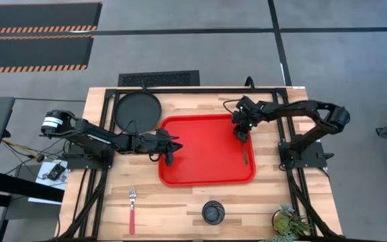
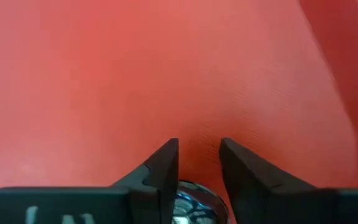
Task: Pick and place plate/cup/fork/spoon on tray
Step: Adjust the red serving tray, then put the black plate in the center of the red serving tray
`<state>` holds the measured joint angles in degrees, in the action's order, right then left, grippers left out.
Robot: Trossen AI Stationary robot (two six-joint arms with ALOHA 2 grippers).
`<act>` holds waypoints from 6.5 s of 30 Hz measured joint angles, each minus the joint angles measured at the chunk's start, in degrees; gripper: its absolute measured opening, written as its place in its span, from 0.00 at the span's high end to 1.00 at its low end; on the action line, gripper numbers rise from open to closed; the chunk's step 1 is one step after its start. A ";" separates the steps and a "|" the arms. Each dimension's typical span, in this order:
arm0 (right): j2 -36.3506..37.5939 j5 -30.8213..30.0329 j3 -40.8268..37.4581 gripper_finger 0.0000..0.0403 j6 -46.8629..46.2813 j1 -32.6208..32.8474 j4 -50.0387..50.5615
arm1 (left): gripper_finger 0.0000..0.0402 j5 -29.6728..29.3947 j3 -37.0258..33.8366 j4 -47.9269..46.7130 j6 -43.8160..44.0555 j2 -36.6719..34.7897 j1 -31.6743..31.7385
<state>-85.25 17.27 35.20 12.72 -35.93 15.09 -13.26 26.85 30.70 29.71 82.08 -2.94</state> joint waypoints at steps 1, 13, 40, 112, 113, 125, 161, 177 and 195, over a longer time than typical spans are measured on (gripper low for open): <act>0.83 -0.24 -0.05 0.63 -0.48 -0.06 0.11 | 1.00 0.00 0.00 0.00 0.00 0.00 0.00; 12.50 -8.27 0.04 0.87 -5.41 1.94 14.49 | 1.00 0.54 0.02 -3.78 -1.79 -0.10 0.34; 15.61 -21.76 0.96 0.96 -42.41 14.62 37.97 | 1.00 -1.08 0.04 -51.48 10.22 -11.70 1.01; 8.37 -9.78 0.17 0.95 -47.59 28.97 32.59 | 1.00 -0.97 0.04 -62.96 17.95 -17.75 -3.24; 9.25 -9.78 0.18 0.95 -46.81 28.93 33.10 | 1.00 -1.23 0.04 -63.78 17.63 -19.09 -3.04; 22.26 -14.49 0.17 0.97 -30.71 28.10 31.25 | 1.00 5.63 0.07 -55.19 -1.06 -30.95 6.72; 22.22 -11.59 -17.65 0.97 -12.70 26.52 -39.52 | 0.62 -1.26 6.07 -63.75 -17.42 -13.66 21.18; 22.20 -14.43 -17.62 0.97 -12.04 26.85 -39.51 | 0.92 -8.44 5.84 -60.71 -23.46 -4.04 23.60; 22.20 -14.46 -17.62 0.96 -10.89 26.28 -39.33 | 1.00 -4.01 20.88 -67.93 -29.07 -12.39 16.86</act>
<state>-63.05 2.81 17.58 1.83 -9.65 -24.24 -17.26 47.73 -37.23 0.65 69.70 13.92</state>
